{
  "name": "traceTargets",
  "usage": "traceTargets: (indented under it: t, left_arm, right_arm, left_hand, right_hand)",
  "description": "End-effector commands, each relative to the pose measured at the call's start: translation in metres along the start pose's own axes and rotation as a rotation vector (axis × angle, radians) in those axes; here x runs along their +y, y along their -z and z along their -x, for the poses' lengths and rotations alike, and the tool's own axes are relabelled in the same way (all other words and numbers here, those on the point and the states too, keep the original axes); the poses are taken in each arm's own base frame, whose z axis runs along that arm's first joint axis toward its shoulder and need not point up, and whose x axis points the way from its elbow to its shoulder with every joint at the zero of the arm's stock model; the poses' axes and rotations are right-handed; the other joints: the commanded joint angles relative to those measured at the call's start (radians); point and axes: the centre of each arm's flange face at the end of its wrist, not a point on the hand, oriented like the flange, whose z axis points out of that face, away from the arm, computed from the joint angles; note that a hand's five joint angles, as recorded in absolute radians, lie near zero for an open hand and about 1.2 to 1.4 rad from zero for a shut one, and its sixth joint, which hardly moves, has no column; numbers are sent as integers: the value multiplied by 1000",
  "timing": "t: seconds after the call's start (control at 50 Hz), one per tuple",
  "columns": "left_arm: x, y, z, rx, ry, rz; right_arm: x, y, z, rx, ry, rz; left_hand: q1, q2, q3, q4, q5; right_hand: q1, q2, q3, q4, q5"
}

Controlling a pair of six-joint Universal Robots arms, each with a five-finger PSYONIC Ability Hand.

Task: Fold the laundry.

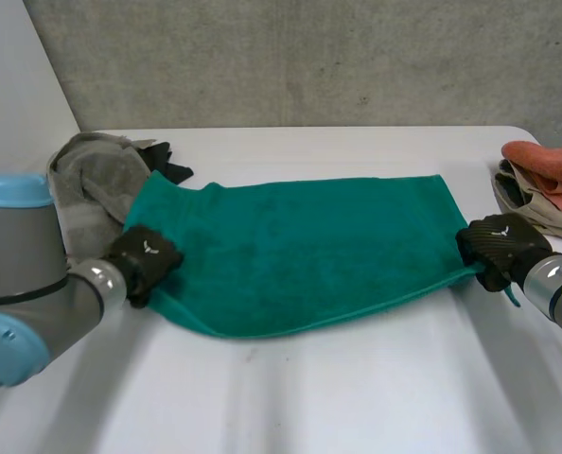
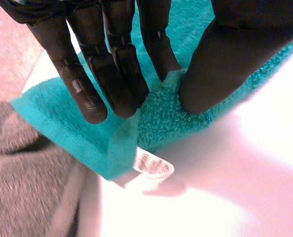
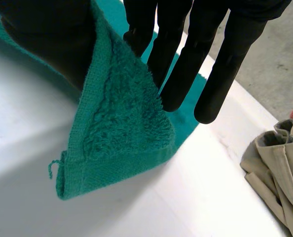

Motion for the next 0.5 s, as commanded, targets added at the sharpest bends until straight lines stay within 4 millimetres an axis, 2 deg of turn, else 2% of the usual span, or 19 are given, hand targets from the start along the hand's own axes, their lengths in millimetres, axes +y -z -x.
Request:
traceTargets:
  t: [0.02, 0.04, 0.1, 0.22, 0.28, 0.34, 0.4, 0.46, 0.5]
  left_arm:
    - [20, 37, -14, 56, 20, 125]
    - [23, 47, -17, 69, 28, 149]
    - [27, 59, -21, 83, 40, 176]
    - [40, 85, -36, 160, 77, 284]
    - [43, 108, -42, 238, 87, 396]
    - [41, 123, -42, 296, 93, 458]
    - [33, 117, -36, 268, 88, 401]
    - [22, 95, -23, 191, 80, 286]
    - [11, 73, -11, 109, 73, 190]
  right_arm:
    - [2, 23, -1, -69, 108, 134]
    - [3, 28, -3, -79, 129, 157]
    - [8, 42, -4, -151, 194, 239]
    - [21, 75, 6, -346, 206, 429]
    - [21, 83, -2, -364, 243, 439]
    - [21, 80, -10, -345, 297, 408]
    - [22, 72, -11, -331, 318, 387]
    - [21, 57, -8, -316, 288, 376]
    - [16, 42, -6, -281, 261, 347]
  left_hand:
    - [240, 207, 207, 197, 233]
    - [240, 207, 207, 197, 233]
    - [240, 207, 207, 197, 233]
    - [240, 207, 207, 197, 233]
    - [240, 207, 207, 197, 233]
    - [240, 207, 207, 197, 233]
    - [240, 207, 207, 197, 233]
    - [240, 207, 207, 197, 233]
    - [240, 207, 207, 197, 233]
  right_hand:
    - [262, 214, 202, 195, 201]
    - [262, 214, 202, 195, 201]
    - [262, 214, 202, 195, 201]
    - [262, 214, 202, 195, 201]
    - [262, 214, 202, 195, 201]
    - [262, 214, 202, 195, 201]
    - [262, 214, 202, 195, 201]
    - [262, 214, 202, 195, 201]
    - [262, 214, 202, 195, 201]
